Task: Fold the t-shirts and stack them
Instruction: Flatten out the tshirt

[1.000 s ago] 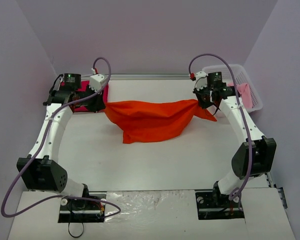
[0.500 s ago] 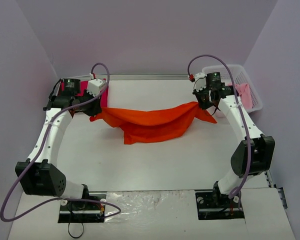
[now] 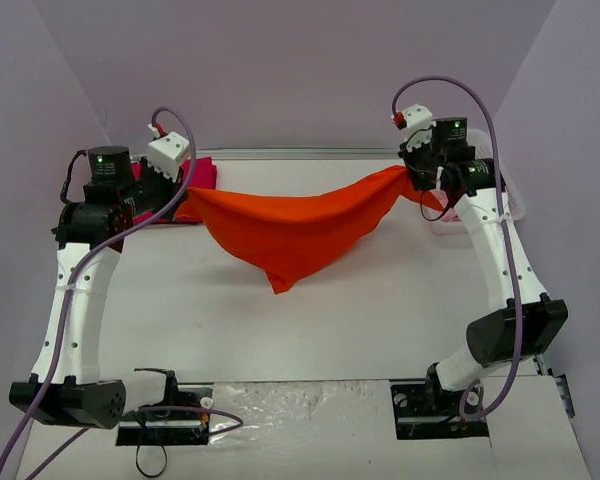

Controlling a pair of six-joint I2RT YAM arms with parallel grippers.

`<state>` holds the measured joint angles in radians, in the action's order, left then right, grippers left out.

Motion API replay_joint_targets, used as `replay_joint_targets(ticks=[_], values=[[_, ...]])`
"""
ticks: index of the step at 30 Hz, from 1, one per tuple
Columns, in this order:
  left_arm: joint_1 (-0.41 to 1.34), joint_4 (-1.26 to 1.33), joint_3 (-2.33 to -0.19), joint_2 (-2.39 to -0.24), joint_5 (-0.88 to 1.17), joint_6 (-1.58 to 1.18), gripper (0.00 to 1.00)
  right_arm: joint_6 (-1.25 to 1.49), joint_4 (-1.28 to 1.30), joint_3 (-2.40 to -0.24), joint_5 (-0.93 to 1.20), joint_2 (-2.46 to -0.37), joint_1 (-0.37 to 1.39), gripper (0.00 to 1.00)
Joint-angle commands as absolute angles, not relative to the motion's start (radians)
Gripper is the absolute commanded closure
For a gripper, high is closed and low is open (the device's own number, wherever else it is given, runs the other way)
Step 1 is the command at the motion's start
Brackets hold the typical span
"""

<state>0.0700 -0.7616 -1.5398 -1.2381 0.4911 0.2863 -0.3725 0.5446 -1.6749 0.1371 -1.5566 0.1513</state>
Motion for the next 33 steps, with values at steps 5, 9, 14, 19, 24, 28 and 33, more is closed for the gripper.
replay_joint_targets(ticks=[5, 9, 14, 19, 24, 28, 33], values=[[0.066, -0.762, -1.626, -1.183, 0.405, 0.27, 0.98, -0.379, 0.557, -1.721, 0.109, -1.468, 0.15, 1.0], [0.066, -0.735, -1.626, -1.154, 0.328, 0.259, 0.98, -0.373, 0.564, -1.724, 0.107, -1.41, 0.15, 1.0], [0.066, -0.695, -1.58, -1.094, 0.24, 0.252, 0.98, -0.364, 0.583, -1.71, 0.118, -1.3, 0.15, 1.0], [0.066, -0.683, -1.54, -1.049, 0.221, 0.242, 0.98, -0.357, 0.61, -1.674, 0.126, -1.21, 0.15, 1.0], [0.066, -0.716, -1.522, -1.009, 0.342, 0.238, 0.98, -0.362, 0.678, -1.629, 0.185, -1.12, 0.15, 1.0], [0.066, -0.724, -1.503, -0.98, 0.402, 0.236, 0.98, -0.371, 0.689, -1.618, 0.18, -1.08, 0.15, 1.0], [0.066, -0.716, -1.489, -0.992, 0.425, 0.226, 0.98, -0.385, 0.68, -1.707, 0.123, -1.182, 0.15, 1.0]])
